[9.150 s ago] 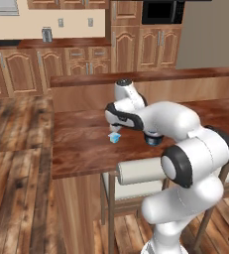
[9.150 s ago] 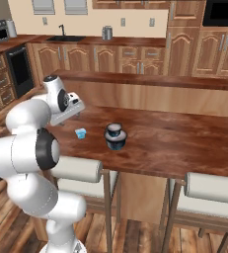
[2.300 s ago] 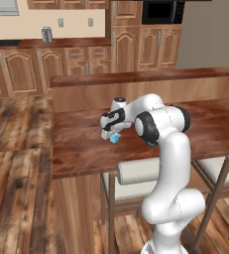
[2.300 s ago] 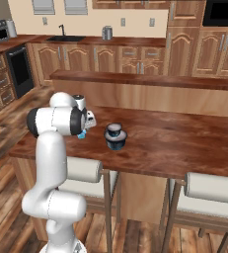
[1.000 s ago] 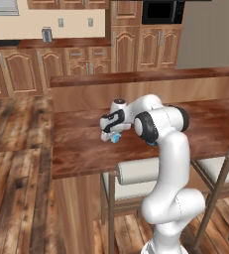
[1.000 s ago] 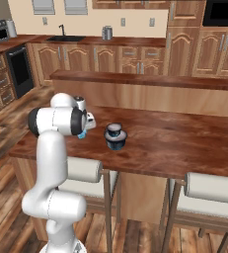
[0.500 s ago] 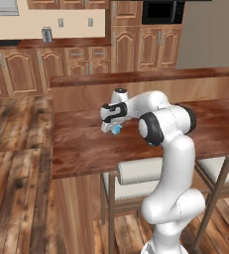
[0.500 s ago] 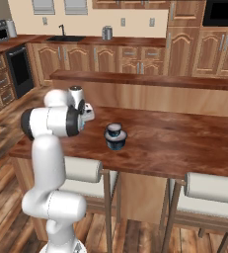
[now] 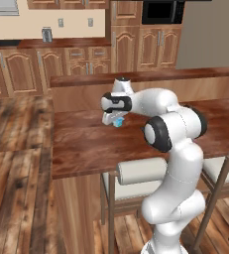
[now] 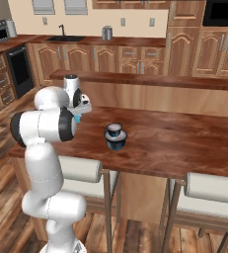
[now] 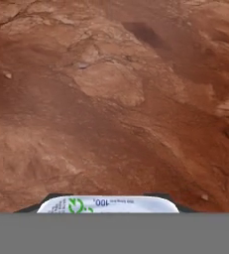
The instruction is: Stack the yogurt containers by placing the smaller containers on top of the larger containers.
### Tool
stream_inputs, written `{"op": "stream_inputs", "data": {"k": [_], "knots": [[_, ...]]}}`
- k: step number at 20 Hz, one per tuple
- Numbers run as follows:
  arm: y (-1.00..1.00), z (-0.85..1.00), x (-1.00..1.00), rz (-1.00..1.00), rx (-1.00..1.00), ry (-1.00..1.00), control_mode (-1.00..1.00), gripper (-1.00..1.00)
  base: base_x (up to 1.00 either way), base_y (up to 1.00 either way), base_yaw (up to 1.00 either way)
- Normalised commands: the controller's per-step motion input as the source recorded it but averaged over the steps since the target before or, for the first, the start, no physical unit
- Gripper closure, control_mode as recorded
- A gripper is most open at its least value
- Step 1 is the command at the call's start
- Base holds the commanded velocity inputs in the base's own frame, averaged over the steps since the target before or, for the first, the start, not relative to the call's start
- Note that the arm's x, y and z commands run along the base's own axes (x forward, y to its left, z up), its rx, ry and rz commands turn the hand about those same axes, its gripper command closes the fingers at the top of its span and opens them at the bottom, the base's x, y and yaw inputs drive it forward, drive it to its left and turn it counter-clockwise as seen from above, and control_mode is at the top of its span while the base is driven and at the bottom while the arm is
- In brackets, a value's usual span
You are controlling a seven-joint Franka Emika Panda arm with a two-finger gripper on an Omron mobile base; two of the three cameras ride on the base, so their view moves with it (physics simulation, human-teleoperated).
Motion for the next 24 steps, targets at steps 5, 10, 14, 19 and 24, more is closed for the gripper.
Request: {"op": "stream_inputs", "data": {"k": [5, 10, 14, 19, 24], "knots": [[-0.16, 0.55, -0.43, 0.0, 0.0, 0.01, -1.0, 1.0, 0.0, 0.0, 0.0], [-0.31, 0.53, -0.41, 0.0, 0.0, 0.04, -1.0, 1.0, 0.0, 0.0, 0.0], [-0.36, 0.48, -0.47, 0.0, 0.0, 0.02, -1.0, 1.0, 0.0, 0.0, 0.0], [-0.35, 0.29, -0.55, 0.0, 0.0, 0.0, -1.0, 1.0, 0.0, 0.0, 0.0], [-0.32, 0.21, -0.56, 0.0, 0.0, 0.0, -1.0, 1.0, 0.0, 0.0, 0.0]]}}
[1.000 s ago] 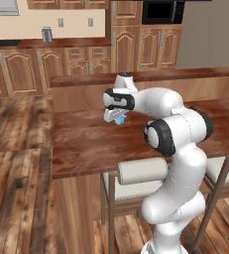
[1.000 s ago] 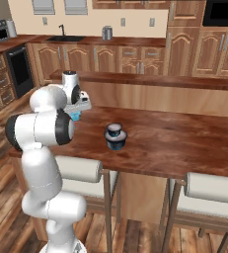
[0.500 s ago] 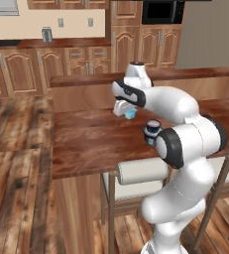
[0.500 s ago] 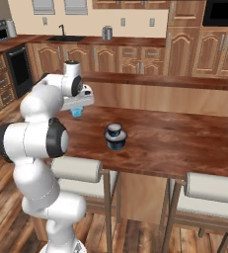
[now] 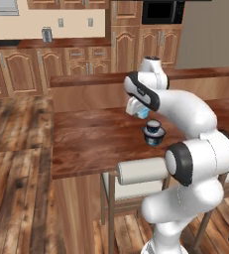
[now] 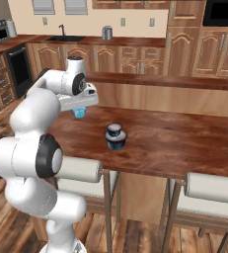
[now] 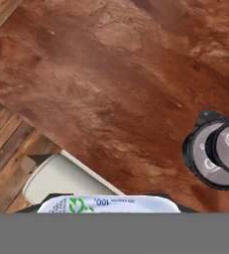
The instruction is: Stack the yogurt containers by placing the smaller containers on top of the larger containers.
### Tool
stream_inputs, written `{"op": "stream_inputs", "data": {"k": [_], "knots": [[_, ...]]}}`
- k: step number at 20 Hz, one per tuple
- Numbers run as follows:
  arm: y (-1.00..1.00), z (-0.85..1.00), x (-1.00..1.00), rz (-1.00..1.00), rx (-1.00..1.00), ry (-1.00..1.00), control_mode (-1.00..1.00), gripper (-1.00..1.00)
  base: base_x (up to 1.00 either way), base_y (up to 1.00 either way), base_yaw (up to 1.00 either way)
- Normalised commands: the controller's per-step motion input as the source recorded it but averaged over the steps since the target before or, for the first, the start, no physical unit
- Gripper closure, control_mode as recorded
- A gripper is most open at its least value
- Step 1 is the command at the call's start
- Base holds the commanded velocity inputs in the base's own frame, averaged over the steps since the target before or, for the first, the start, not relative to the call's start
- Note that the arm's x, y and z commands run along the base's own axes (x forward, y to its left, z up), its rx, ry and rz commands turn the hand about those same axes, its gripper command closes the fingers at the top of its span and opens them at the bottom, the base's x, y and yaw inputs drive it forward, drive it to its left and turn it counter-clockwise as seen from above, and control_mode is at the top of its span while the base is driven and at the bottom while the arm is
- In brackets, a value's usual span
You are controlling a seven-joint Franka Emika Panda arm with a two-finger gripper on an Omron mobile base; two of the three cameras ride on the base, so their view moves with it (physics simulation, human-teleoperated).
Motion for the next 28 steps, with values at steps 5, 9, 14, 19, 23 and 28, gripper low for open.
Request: {"op": "stream_inputs", "data": {"k": [5, 9, 14, 19, 23, 28], "knots": [[-0.28, 0.17, -0.47, -0.01, -0.01, 0.0, -1.0, 1.0, 0.0, 0.0, 0.0], [-0.34, 0.2, -0.43, -0.02, -0.02, 0.0, -1.0, 1.0, 0.0, 0.0, 0.0], [-0.34, 0.19, -0.34, -0.03, -0.03, 0.0, -1.0, 1.0, 0.0, 0.0, 0.0], [-0.33, 0.09, -0.26, -0.03, -0.03, 0.0, -1.0, 1.0, 0.0, 0.0, 0.0], [-0.18, 0.0, -0.07, -0.01, 0.0, 0.0, -1.0, 1.0, 0.0, 0.0, 0.0], [-0.01, -0.02, 0.06, 0.0, 0.0, 0.0, -1.0, 1.0, 0.0, 0.0, 0.0]]}}
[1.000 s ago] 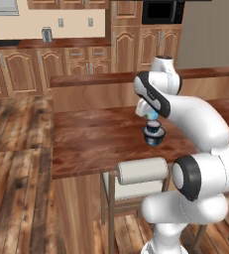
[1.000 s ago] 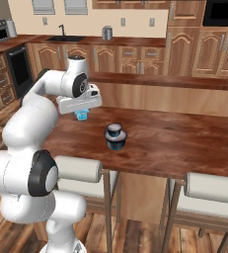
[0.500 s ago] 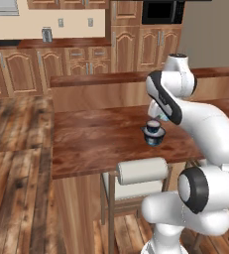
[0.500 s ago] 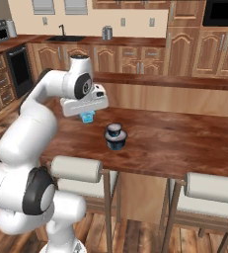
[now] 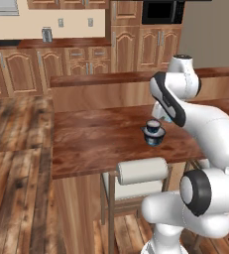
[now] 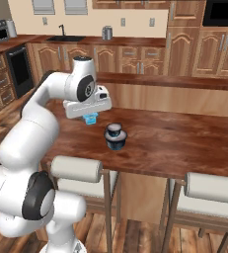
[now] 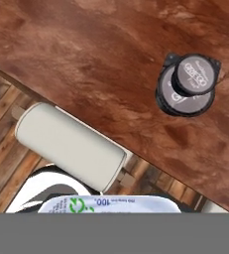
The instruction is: Stack the yogurt containers by placing the smaller containers on top of the larger containers.
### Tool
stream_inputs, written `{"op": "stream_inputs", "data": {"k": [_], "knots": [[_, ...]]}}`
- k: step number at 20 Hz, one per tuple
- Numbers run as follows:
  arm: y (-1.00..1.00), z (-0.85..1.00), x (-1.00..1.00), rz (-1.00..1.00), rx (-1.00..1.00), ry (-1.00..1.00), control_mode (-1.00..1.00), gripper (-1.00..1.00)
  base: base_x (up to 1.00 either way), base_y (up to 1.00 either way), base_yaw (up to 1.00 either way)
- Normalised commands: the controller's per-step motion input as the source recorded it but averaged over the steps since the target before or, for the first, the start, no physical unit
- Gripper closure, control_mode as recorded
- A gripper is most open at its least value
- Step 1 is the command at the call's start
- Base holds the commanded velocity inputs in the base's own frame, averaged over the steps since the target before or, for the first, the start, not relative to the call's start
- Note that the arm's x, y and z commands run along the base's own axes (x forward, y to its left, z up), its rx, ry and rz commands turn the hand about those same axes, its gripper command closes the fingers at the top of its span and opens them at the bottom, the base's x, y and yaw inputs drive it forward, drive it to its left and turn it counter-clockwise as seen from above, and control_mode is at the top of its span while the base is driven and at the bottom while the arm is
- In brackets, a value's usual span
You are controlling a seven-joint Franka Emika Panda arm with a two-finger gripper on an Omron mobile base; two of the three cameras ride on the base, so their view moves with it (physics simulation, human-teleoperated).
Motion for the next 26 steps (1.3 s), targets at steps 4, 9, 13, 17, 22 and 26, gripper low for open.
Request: {"op": "stream_inputs", "data": {"k": [4, 9, 13, 17, 22, 26], "knots": [[-0.08, -0.03, 0.18, 0.0, 0.0, 0.0, -1.0, 1.0, 0.0, 0.0, 0.0], [-0.28, -0.03, 0.14, 0.0, 0.0, 0.0, -1.0, 1.0, 0.0, 0.0, 0.0], [-0.28, -0.01, 0.09, 0.0, 0.0, 0.0, -1.0, 1.0, 0.0, 0.0, 0.0], [-0.07, -0.05, 0.27, 0.0, 0.0, 0.0, -1.0, 1.0, 0.0, 0.0, 0.0], [0.0, -0.08, 0.41, 0.0, 0.0, -0.01, -1.0, 1.0, 0.0, 0.0, 0.0], [0.0, -0.15, 0.29, 0.0, 0.0, -0.01, -1.0, 1.0, 0.0, 0.0, 0.0]]}}
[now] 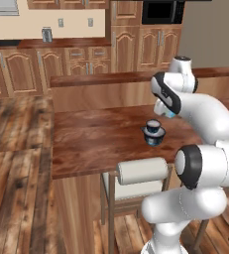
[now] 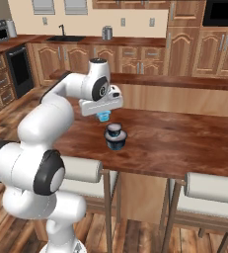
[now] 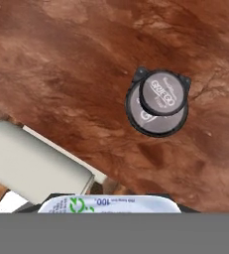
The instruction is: Stack the yogurt containers by placing the smaller containers on top of the larger containers.
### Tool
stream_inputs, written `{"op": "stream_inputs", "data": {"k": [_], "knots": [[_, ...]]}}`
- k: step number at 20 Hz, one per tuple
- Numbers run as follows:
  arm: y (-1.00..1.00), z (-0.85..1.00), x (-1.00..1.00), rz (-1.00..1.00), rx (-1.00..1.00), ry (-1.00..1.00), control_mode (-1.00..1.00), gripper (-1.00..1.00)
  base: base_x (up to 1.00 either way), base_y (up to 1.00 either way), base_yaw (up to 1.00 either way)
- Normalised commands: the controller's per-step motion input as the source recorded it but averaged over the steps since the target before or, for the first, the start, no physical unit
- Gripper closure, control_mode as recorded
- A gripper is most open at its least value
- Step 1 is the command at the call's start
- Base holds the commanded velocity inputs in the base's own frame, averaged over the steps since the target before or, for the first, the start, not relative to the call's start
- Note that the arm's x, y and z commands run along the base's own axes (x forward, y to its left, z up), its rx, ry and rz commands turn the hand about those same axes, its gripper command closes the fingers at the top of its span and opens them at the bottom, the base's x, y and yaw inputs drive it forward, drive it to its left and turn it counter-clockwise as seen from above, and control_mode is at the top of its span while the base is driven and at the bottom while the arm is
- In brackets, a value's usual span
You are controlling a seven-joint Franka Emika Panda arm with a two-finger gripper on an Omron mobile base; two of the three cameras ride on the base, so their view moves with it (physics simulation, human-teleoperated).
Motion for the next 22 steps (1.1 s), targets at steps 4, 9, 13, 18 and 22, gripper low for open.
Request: {"op": "stream_inputs", "data": {"k": [4, 9, 13, 18, 22], "knots": [[-0.03, -0.11, 0.2, 0.0, 0.0, 0.0, -1.0, 1.0, 0.0, 0.0, 0.0], [0.0, -0.06, 0.32, 0.0, 0.0, -0.01, -1.0, 1.0, 0.0, 0.0, 0.0], [0.0, -0.13, 0.21, 0.0, 0.0, 0.0, -1.0, 1.0, 0.0, 0.0, 0.0], [-0.08, -0.23, 0.14, 0.0, 0.0, 0.0, -1.0, 1.0, 0.0, 0.0, 0.0], [-0.12, -0.32, 0.24, 0.0, 0.0, 0.0, -1.0, 1.0, 0.0, 0.0, 0.0]]}}
